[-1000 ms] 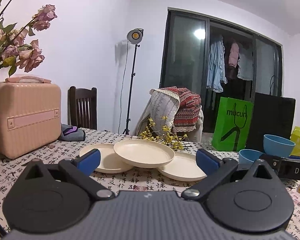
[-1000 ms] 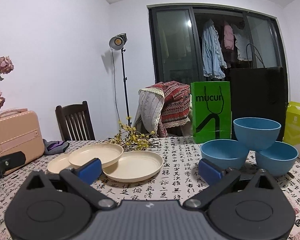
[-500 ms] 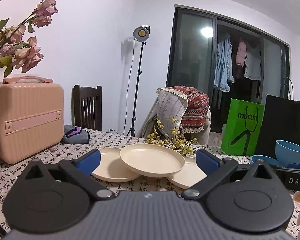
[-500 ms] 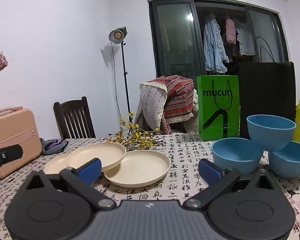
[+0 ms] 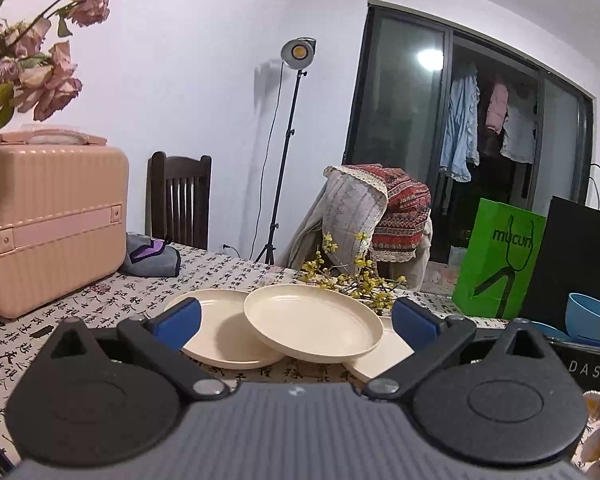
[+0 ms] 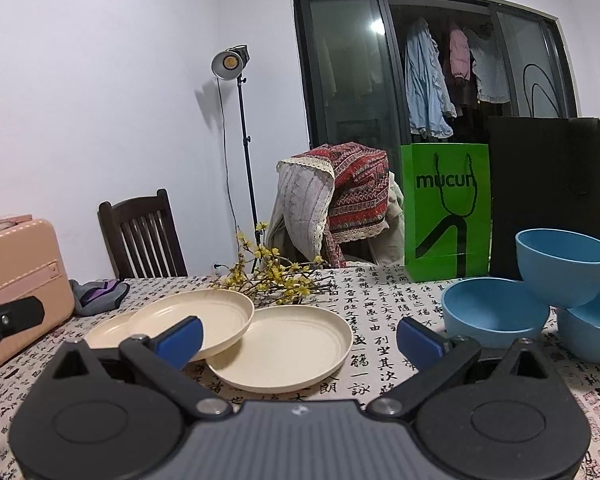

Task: Organize plates and bowls
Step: 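Move both tools toward the cream plates while keeping fingers open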

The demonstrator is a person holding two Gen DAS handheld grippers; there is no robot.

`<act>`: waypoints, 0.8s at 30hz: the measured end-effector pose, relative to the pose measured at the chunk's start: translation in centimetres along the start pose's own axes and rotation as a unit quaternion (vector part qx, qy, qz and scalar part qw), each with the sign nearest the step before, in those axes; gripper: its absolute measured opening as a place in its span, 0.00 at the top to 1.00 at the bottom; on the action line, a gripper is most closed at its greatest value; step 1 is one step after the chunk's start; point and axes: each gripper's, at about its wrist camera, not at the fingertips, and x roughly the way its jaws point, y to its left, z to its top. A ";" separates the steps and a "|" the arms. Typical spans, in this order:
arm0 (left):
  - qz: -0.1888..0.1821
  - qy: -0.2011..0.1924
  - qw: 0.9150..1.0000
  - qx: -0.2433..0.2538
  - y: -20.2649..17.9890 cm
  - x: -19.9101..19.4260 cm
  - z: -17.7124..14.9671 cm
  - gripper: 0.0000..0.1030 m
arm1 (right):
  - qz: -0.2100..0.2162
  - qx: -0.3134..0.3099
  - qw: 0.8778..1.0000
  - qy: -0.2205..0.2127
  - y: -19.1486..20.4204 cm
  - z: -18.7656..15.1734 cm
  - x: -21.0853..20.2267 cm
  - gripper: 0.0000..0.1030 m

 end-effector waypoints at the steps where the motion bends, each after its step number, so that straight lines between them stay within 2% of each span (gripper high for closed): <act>1: 0.002 0.002 1.000 -0.002 0.1 0.3 0.1 0.00 | 0.000 -0.001 1.000 0.001 0.1 0.1 0.3 0.00; 24: 0.016 0.029 0.999 -0.013 1.9 5.6 2.0 0.00 | 0.003 -0.009 1.000 0.005 2.6 1.9 5.0 0.00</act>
